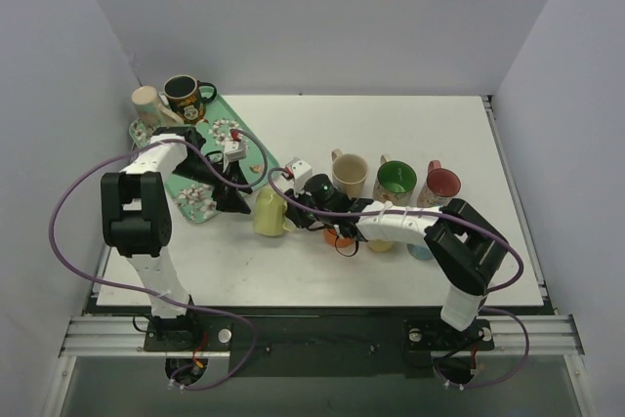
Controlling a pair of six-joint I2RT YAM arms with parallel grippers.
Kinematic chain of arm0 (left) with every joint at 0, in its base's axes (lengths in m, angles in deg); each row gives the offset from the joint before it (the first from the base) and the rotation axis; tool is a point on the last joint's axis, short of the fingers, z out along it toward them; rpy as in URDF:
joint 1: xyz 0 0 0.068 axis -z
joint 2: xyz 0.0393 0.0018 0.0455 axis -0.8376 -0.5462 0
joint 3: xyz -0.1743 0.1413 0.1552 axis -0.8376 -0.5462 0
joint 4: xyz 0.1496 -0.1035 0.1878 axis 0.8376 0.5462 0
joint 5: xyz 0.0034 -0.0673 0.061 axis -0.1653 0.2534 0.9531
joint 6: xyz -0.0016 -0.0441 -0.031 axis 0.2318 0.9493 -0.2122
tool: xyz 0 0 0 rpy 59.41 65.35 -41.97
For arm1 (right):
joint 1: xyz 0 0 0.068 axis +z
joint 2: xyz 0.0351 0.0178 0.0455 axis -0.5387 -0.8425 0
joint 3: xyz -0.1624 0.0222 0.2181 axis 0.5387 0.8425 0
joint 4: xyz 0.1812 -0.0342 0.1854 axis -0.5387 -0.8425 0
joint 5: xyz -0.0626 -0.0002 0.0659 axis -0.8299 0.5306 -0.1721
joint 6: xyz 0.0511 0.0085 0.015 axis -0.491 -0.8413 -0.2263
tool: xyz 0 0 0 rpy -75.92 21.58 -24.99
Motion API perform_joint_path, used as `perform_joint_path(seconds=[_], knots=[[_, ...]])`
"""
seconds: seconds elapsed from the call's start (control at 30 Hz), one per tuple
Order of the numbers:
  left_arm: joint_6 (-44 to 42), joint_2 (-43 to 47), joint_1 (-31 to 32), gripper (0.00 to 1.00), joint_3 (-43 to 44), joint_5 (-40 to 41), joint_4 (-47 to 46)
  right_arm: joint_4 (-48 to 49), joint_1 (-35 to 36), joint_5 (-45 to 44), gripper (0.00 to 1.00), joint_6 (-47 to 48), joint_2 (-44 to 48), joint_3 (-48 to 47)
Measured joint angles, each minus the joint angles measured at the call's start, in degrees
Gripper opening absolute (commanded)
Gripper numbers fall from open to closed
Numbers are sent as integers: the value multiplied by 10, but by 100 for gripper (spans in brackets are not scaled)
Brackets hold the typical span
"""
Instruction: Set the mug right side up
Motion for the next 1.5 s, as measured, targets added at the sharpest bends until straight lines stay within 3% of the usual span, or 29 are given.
perform_joint_path(seconds=[0.17,0.3,0.53,0.7,0.9,1.13,1.5], knots=[[-4,0,0,92,4,12,-2,-4,-2,-6,0,-2,0,-2],[-2,9,0,92,6,16,-1,-39,-10,1,0,-57,0,-21],[136,163,20,93,-104,109,-181,-54,-69,57,0,-225,-5,-60],[163,250,78,93,-136,168,-242,-56,-96,60,0,-292,-18,-76],[170,273,96,93,-160,205,-304,-76,-96,65,0,-347,-18,-102],[192,308,112,93,-241,256,-465,-78,-111,72,0,-405,-18,-125],[308,346,122,86,-369,329,-840,-81,-115,75,0,-430,-18,-150]])
